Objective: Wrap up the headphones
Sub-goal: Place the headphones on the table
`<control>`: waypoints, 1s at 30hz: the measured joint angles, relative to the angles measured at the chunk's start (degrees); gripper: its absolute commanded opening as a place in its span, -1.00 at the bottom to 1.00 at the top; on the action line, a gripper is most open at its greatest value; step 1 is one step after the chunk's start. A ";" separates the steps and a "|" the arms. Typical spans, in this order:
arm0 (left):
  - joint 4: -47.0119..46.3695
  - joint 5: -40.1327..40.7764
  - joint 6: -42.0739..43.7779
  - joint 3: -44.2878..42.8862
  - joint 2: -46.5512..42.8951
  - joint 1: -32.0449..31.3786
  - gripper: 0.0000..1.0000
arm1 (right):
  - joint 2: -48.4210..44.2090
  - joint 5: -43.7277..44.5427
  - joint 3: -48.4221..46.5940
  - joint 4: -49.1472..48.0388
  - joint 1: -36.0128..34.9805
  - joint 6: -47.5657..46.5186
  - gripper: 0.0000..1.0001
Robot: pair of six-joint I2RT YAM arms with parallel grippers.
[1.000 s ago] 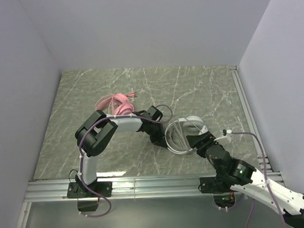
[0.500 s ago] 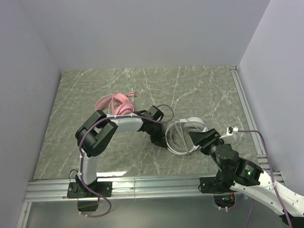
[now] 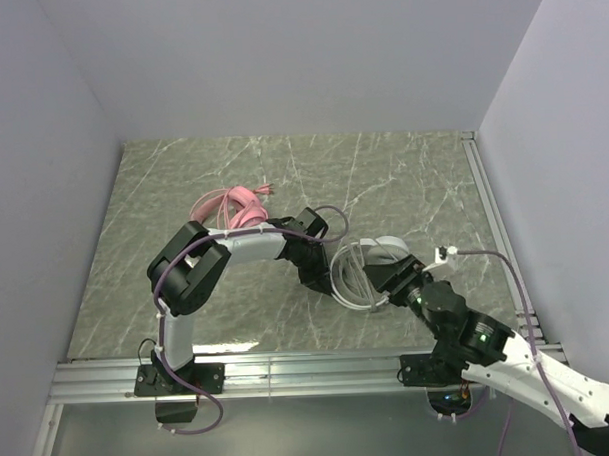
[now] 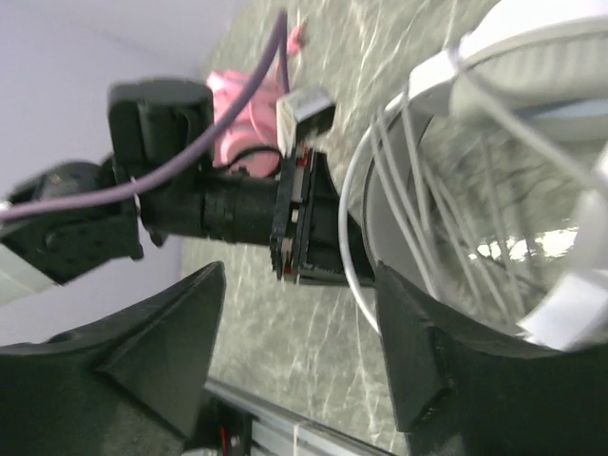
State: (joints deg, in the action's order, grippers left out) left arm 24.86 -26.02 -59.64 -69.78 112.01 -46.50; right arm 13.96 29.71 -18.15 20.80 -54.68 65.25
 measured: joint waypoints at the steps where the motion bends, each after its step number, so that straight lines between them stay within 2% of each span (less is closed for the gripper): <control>1: 0.04 0.02 0.00 0.00 0.00 0.02 -0.68 | 1.66 -1.09 0.13 -1.49 0.24 -0.35 0.27; 4: 0.04 0.02 -0.02 0.00 0.00 0.02 -0.68 | 8.79 -6.60 0.98 -7.67 0.92 -1.33 0.05; 5: 0.02 0.00 0.00 0.00 0.00 0.02 -0.68 | 11.61 -8.55 1.16 -9.75 0.98 -1.75 -0.08; 10: -0.02 -0.02 -0.02 0.00 0.00 0.02 -0.68 | 20.11 -16.33 1.25 -16.59 1.09 -3.72 -0.28; 21: 0.35 0.79 0.68 0.04 -0.11 0.07 -0.59 | 36.22 -27.45 9.57 -33.00 6.45 -2.80 -0.38; 27: 0.94 1.03 1.62 0.57 -1.18 0.63 -0.49 | 37.92 -28.89 10.08 -37.57 7.23 -2.78 -0.39; 30: 0.87 1.66 1.97 1.42 -2.43 0.74 -0.35 | 37.77 -30.62 10.45 -38.75 8.66 -2.91 -0.41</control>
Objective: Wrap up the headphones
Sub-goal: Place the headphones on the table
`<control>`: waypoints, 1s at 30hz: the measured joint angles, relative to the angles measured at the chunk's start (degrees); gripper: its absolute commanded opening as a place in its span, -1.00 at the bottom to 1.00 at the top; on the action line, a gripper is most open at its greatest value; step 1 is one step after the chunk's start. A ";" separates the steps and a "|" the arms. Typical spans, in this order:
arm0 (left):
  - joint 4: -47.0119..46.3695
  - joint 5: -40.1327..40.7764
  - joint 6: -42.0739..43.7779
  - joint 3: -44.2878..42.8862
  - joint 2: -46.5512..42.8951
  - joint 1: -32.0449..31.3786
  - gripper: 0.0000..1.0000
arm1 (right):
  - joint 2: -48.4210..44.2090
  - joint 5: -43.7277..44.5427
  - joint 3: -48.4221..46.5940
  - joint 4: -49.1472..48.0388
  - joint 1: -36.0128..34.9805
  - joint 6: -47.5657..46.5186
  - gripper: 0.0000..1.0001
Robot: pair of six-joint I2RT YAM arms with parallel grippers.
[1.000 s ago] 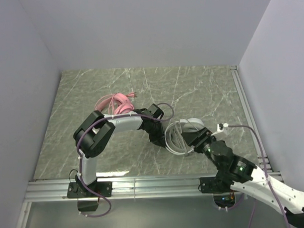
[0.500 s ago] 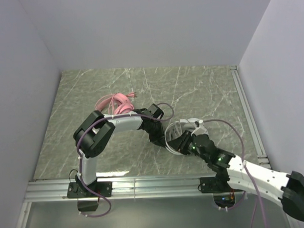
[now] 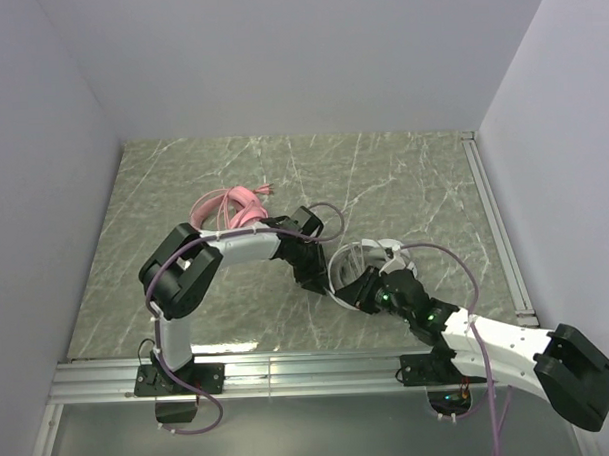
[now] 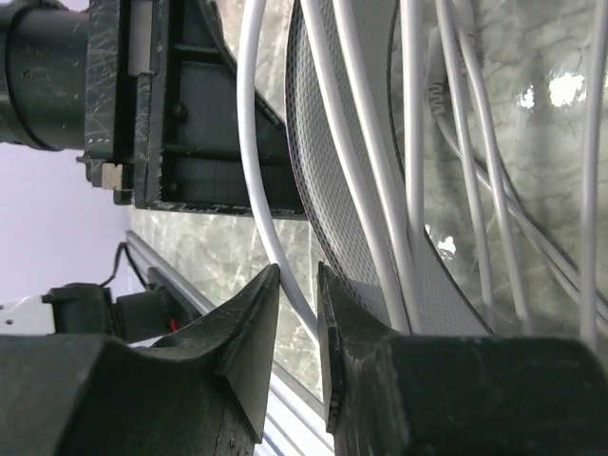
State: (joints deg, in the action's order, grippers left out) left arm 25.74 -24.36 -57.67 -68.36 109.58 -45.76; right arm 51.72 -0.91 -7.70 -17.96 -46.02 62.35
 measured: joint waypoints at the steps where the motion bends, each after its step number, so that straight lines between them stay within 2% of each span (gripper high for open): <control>1: -0.04 0.26 0.02 0.28 -0.50 0.09 -0.16 | -0.13 -0.57 0.22 -0.55 0.55 -0.09 -0.41; 2: -0.17 0.39 0.28 0.61 -1.11 0.13 0.05 | -0.24 -1.14 0.39 -0.90 1.09 -0.15 -0.41; 3: 0.26 1.11 0.70 0.85 -1.57 0.17 0.35 | -0.31 -1.68 0.46 -1.36 1.68 -0.28 -0.41; 4: 0.85 2.34 1.36 1.18 -2.14 0.31 0.93 | -0.37 -2.08 0.52 -1.84 2.27 -0.39 -0.42; 5: 1.29 2.84 1.46 1.46 -2.56 0.55 0.99 | -0.39 -2.29 0.55 -2.21 2.75 -0.52 -0.42; 18: 5.40 5.35 2.36 3.78 -13.75 0.68 0.99 | 2.12 -3.34 0.98 -2.05 5.84 -2.97 -0.39; 25: 6.91 9.62 4.04 9.38 -27.56 1.25 0.99 | -3.48 -2.67 -2.34 4.92 6.23 -5.73 -0.27; 28: 7.23 14.12 4.94 10.95 -35.36 1.64 0.99 | -6.73 -2.38 -6.95 9.70 6.32 -8.20 -0.12; 30: 7.45 17.70 5.55 11.63 -40.70 1.81 0.99 | -8.41 -2.34 -10.93 12.31 6.34 -10.10 0.19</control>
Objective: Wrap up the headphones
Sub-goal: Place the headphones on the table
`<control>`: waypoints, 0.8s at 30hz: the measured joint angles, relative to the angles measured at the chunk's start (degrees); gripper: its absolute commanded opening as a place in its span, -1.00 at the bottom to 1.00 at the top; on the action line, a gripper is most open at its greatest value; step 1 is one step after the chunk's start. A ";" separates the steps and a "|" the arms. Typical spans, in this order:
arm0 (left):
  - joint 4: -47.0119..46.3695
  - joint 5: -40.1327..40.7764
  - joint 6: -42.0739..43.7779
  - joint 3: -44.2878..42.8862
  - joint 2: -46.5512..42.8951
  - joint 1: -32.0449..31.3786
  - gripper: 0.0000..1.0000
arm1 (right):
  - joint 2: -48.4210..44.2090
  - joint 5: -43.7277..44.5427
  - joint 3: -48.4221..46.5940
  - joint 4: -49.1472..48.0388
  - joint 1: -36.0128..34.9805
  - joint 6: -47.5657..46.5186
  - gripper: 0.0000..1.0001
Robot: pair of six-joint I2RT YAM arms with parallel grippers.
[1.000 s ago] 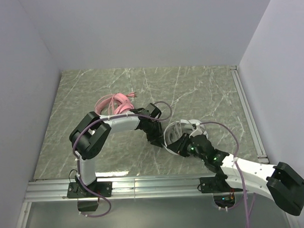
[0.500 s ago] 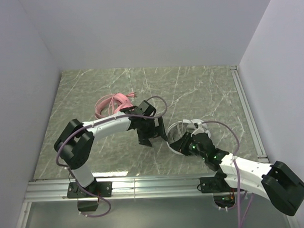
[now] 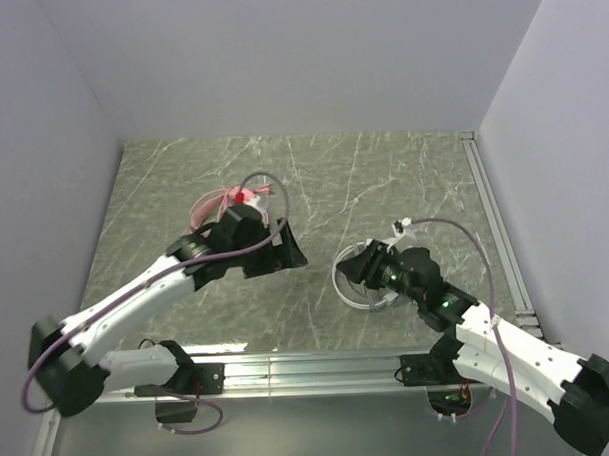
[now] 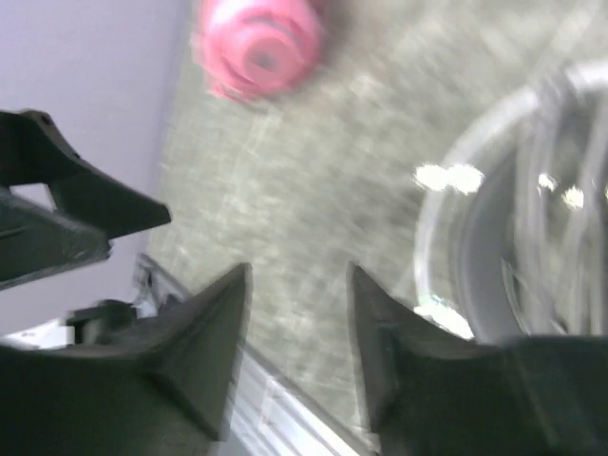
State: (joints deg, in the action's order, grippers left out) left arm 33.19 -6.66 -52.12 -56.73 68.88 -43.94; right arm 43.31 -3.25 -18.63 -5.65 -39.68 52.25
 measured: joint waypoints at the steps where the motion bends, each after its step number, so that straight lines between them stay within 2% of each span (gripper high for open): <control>1: 0.17 1.97 0.28 0.20 -2.80 0.00 0.99 | -0.87 0.00 -2.10 1.33 0.00 -1.36 0.31; 2: 0.24 4.20 0.48 0.50 -5.95 0.00 0.99 | -1.75 0.24 -4.15 2.73 0.00 -2.73 0.51; 5: -0.20 9.90 1.20 1.79 -14.88 0.00 0.99 | -5.20 1.49 -9.55 6.49 0.09 -6.97 0.95; 12: -2.95 19.34 4.79 7.76 -36.87 0.00 0.99 | -15.10 9.22 -15.74 13.60 0.11 -15.15 1.00; 19: -3.82 25.90 9.31 12.55 -50.05 0.00 0.99 | -26.75 21.09 -15.67 18.16 0.11 -19.19 1.00; 24: -5.60 27.15 11.43 16.31 -59.10 0.00 0.99 | -34.97 28.76 -15.17 21.14 0.09 -20.50 1.00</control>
State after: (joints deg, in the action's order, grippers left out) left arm 27.59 20.49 -40.69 -40.42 9.78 -43.94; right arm 8.34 25.52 -33.80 15.49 -39.59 31.75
